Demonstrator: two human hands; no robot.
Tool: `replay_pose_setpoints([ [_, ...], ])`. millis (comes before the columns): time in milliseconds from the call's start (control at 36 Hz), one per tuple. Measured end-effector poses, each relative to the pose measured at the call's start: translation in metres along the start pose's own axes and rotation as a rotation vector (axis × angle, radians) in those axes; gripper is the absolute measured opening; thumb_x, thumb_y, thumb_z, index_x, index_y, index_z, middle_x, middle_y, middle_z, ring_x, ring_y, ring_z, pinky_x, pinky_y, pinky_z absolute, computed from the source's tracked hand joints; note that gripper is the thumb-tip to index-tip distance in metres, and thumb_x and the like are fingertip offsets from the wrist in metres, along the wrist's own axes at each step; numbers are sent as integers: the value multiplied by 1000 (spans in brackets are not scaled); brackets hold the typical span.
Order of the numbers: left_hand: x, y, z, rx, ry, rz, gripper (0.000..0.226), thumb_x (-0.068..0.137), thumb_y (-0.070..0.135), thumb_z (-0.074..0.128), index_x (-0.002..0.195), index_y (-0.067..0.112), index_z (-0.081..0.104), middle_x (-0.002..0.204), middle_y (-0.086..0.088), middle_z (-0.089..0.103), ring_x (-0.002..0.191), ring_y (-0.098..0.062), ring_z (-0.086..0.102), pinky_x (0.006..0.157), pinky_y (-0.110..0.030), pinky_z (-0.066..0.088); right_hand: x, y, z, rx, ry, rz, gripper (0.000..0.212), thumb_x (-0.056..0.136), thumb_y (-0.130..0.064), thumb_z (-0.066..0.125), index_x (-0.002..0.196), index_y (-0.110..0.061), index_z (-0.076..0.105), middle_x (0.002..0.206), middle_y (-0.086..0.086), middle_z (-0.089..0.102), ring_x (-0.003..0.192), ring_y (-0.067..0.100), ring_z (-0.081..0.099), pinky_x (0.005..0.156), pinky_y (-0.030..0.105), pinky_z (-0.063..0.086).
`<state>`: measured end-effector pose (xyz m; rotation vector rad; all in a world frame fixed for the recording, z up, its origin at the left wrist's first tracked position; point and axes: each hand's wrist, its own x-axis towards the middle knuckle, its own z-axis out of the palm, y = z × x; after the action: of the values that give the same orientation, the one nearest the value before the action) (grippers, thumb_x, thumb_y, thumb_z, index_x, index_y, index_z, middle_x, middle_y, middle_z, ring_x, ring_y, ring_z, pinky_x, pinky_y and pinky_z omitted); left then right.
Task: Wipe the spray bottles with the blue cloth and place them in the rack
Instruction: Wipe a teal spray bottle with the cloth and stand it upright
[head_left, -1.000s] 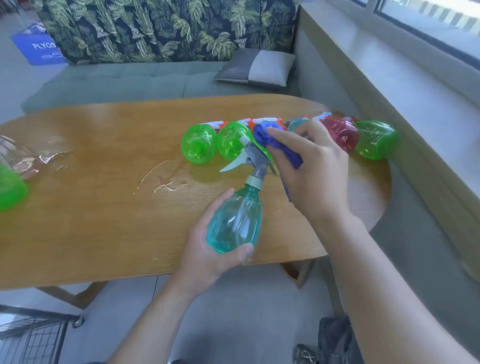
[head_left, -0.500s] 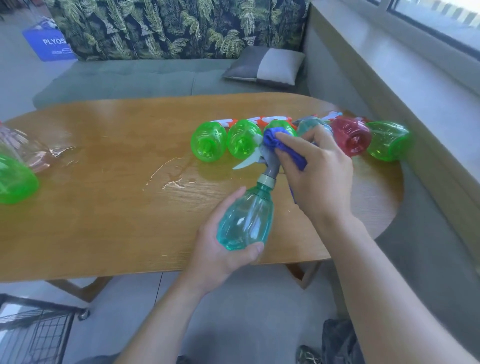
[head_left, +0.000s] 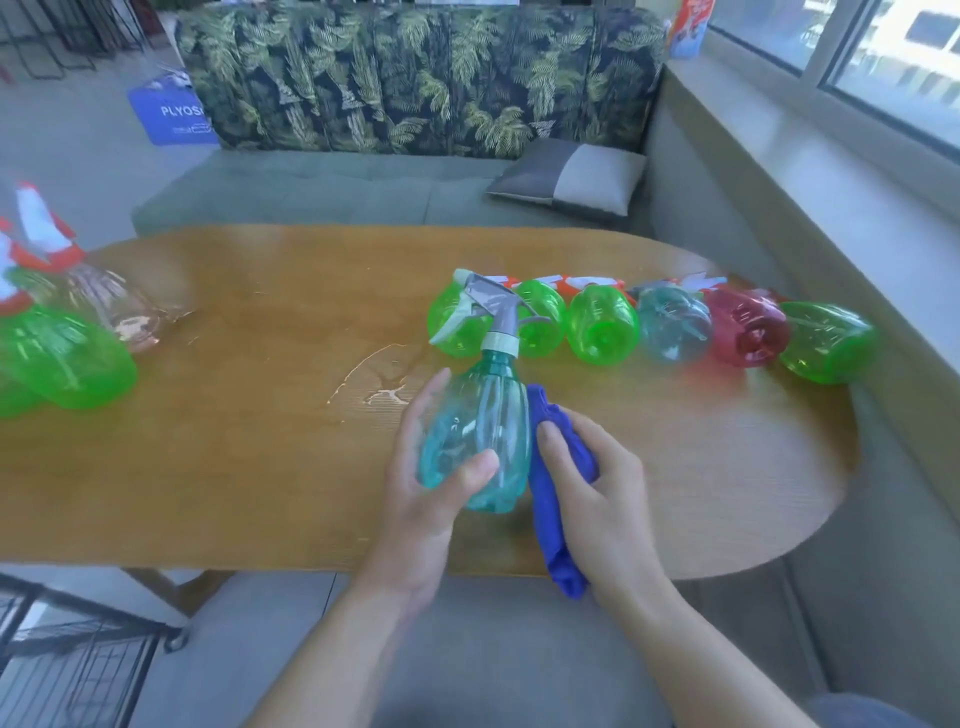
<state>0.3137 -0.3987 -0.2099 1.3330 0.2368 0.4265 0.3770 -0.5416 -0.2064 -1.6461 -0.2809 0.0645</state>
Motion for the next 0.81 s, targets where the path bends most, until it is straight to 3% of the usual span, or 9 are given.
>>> replay_pose_setpoints([
  [83,2,2,-3,33,25,11,74,81,41,83,150,47,56,157,-1,59,147,-28,55,121,-65,41,-2,-2,6,66,20,6,17,105,-27,62,114,-29,76,98,-5,74,86,13,65,83,39,51],
  [194,2,7,-4,128,7,65,67,89,44,74,153,40,54,155,13,59,147,-16,54,123,-59,40,-7,-8,9,57,60,-60,23,104,-22,64,113,-40,75,102,-8,73,97,13,70,88,31,53],
  [250,1,9,-5,156,-4,85,71,87,43,76,154,37,52,155,16,58,147,-13,53,124,-54,41,-10,-10,9,-22,63,-127,25,102,-22,65,114,-42,74,95,-8,68,93,14,68,82,23,50],
  [389,-1,6,-4,180,-41,72,93,71,38,93,154,35,48,152,14,60,143,-14,57,120,-45,47,-11,-13,8,-156,100,-216,29,97,-34,63,122,-29,75,85,-10,56,82,14,62,73,11,43],
  [444,-1,6,-4,161,-24,71,91,70,36,92,151,34,51,148,16,63,139,-13,60,117,-44,51,-11,-14,8,-157,91,-223,31,96,-37,62,122,-29,76,85,-10,56,81,14,62,73,11,43],
  [611,1,3,-5,156,37,97,71,85,43,76,153,40,53,153,9,61,144,-20,57,121,-60,43,-6,-7,8,-71,58,-138,23,101,-23,66,116,-38,75,91,-8,67,92,15,67,80,21,50],
  [694,-1,4,-4,171,19,115,64,92,48,65,154,37,51,154,14,58,147,-16,53,123,-58,40,-3,-4,8,-42,46,-105,29,102,-20,65,113,-46,74,95,-10,71,98,13,67,88,27,52],
  [806,-2,3,-3,190,-18,130,69,94,57,65,156,32,49,156,17,56,149,-12,49,125,-52,39,-5,-2,9,15,37,-83,29,104,-18,63,112,-43,75,100,-9,74,101,13,68,91,33,52],
])
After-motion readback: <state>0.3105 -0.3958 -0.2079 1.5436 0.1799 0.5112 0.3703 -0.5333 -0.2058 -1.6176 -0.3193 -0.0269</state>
